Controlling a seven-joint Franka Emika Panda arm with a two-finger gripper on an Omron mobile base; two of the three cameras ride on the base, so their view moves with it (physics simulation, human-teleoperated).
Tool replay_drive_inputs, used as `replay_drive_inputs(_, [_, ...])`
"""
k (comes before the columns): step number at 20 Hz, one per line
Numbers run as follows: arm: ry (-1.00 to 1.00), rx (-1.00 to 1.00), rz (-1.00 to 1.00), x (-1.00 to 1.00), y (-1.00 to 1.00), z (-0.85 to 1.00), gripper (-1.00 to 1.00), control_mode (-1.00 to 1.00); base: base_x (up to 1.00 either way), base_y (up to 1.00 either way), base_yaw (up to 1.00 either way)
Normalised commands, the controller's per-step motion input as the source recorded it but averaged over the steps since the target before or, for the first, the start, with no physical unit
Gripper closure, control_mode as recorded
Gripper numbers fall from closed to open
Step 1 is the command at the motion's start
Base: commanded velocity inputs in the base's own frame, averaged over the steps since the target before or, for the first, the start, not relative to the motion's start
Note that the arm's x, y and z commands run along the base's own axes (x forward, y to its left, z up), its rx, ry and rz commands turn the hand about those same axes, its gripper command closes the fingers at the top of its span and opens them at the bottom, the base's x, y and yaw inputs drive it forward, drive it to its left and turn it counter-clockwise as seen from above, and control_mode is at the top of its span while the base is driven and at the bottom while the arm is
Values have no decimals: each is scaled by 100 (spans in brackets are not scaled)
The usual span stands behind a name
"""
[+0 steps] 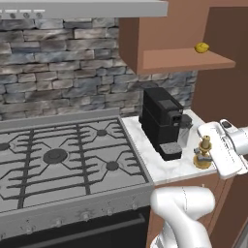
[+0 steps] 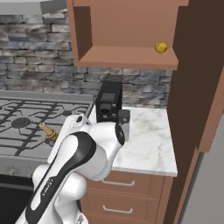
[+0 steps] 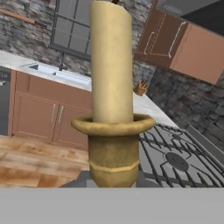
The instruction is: Pick the candle and candle from the dining table and place them in the open cabinet. Close the cabinet after placing the objects.
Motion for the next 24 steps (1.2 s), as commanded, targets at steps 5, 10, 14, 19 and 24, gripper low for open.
replay_drive_inputs(5, [0,0,0,0,0,0,100,100,38,0,11])
replay_drive_inputs(10, [0,0,0,0,0,0,100,100,36,0,15])
replay_drive_inputs(14, [0,0,0,0,0,0,100,100,29,0,6])
replay_drive_inputs(19, [0,0,0,0,0,0,100,100,30,0,1])
replay_drive_inputs(24, [0,0,0,0,0,0,100,100,31,-6,21])
